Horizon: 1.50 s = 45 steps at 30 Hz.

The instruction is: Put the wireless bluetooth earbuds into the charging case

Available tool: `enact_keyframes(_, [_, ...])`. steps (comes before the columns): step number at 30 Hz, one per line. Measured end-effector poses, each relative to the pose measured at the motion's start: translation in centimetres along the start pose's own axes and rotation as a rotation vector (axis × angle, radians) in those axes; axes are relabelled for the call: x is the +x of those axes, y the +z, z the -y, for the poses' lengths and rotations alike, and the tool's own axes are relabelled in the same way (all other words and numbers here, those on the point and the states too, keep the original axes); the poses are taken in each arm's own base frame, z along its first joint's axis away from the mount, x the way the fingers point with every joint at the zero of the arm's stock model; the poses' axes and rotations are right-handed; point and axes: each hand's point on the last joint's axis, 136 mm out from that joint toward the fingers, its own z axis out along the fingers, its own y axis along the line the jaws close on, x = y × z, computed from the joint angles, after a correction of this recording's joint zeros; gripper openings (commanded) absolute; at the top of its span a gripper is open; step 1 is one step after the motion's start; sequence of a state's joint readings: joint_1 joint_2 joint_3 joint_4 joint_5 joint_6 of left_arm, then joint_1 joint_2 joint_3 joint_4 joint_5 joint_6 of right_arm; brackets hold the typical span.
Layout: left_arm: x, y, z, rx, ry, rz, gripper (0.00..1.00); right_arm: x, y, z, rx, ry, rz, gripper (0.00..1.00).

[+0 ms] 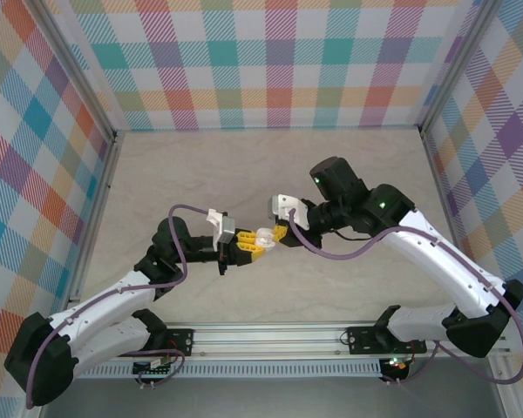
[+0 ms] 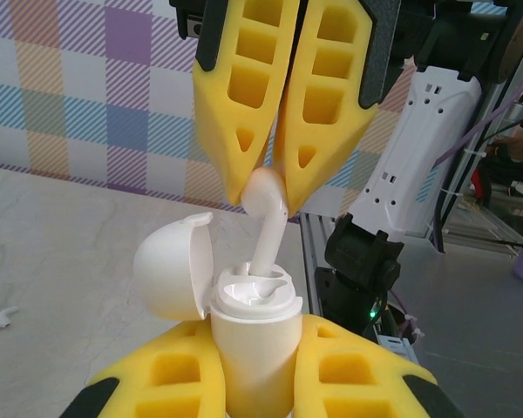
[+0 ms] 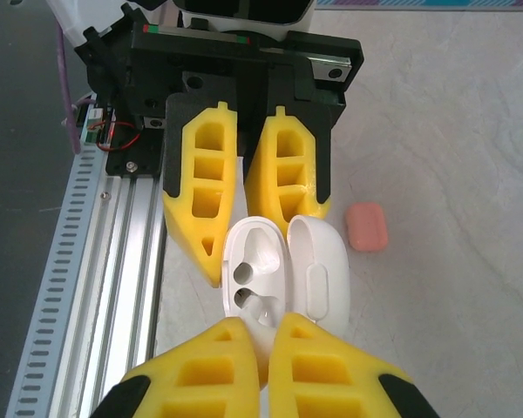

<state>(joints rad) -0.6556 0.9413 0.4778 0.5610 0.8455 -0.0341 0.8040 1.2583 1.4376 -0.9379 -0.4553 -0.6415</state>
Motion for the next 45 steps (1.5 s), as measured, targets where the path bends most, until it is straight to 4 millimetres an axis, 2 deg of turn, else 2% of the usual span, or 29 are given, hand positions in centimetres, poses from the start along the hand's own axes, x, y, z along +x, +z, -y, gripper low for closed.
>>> enact_keyframes(9, [0.3, 0.0, 0.3, 0.017, -0.014, -0.012, 0.00, 0.1, 0.6, -0.5, -0.081, -0.013, -0.012, 0.01])
enact_keyframes(16, [0.2, 0.0, 0.5, 0.028, -0.014, -0.013, 0.00, 0.3, 1.0, -0.6, -0.131, 0.021, -0.019, 0.04])
enact_keyframes(21, [-0.2, -0.2, 0.7, 0.025, -0.008, -0.001, 0.00, 0.0, 1.1, -0.6, -0.142, 0.055, -0.004, 0.11])
enact_keyframes(26, [-0.6, -0.4, 0.5, 0.002, -0.016, 0.009, 0.00, -0.4, 1.3, -0.4, -0.146, 0.095, 0.010, 0.31])
enact_keyframes(31, [-0.9, -0.6, 0.0, -0.038, -0.014, 0.022, 0.00, -1.0, 1.1, 0.1, -0.141, 0.128, 0.034, 0.43])
enact_keyframes(45, [-1.8, -0.8, -0.5, -0.077, 0.012, 0.054, 0.00, -2.5, 0.0, 1.8, -0.104, 0.197, 0.121, 0.45])
